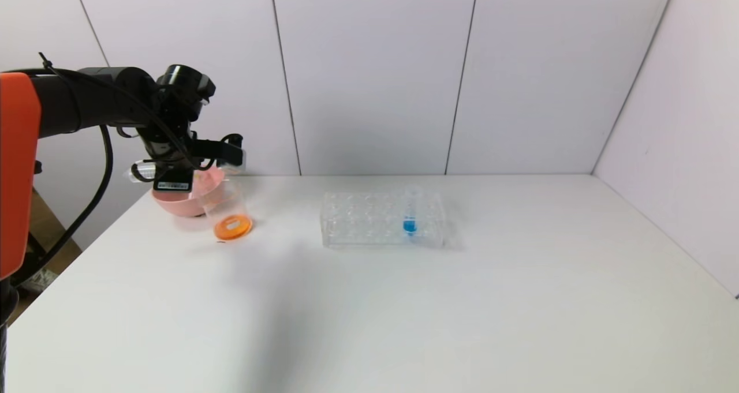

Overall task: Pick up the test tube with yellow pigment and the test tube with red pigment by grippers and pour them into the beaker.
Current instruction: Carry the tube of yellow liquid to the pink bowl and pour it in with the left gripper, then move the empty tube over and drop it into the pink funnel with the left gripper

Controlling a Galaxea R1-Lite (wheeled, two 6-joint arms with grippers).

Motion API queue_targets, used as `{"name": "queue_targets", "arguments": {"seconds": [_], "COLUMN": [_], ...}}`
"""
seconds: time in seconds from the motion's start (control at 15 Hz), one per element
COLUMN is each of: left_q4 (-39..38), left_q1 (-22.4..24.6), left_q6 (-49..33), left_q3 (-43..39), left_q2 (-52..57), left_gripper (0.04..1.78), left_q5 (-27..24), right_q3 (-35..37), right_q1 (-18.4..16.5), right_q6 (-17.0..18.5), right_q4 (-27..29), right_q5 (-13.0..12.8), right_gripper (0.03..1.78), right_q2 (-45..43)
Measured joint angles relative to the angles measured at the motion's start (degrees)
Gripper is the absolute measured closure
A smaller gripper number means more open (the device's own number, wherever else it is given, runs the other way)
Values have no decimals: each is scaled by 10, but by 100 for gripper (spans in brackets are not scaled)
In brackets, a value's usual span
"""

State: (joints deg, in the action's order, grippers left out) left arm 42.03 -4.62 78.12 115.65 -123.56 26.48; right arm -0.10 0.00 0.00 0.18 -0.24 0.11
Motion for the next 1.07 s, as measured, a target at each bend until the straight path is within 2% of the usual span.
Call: {"name": "queue_targets", "arguments": {"seconds": [0.8, 1.07], "left_q4": [0, -18], "left_q1": [-4, -4], "left_q6": [9, -19], "left_q3": [0, 0], "left_q2": [0, 1], "left_gripper": [134, 134], "left_q5": [11, 3], "right_q3": [0, 0], "right_q1": [0, 0], "right_q6": [0, 0], "right_q4": [0, 0], "right_q5": [0, 0], "right_gripper": [170, 170], "right_q2": [0, 0]}}
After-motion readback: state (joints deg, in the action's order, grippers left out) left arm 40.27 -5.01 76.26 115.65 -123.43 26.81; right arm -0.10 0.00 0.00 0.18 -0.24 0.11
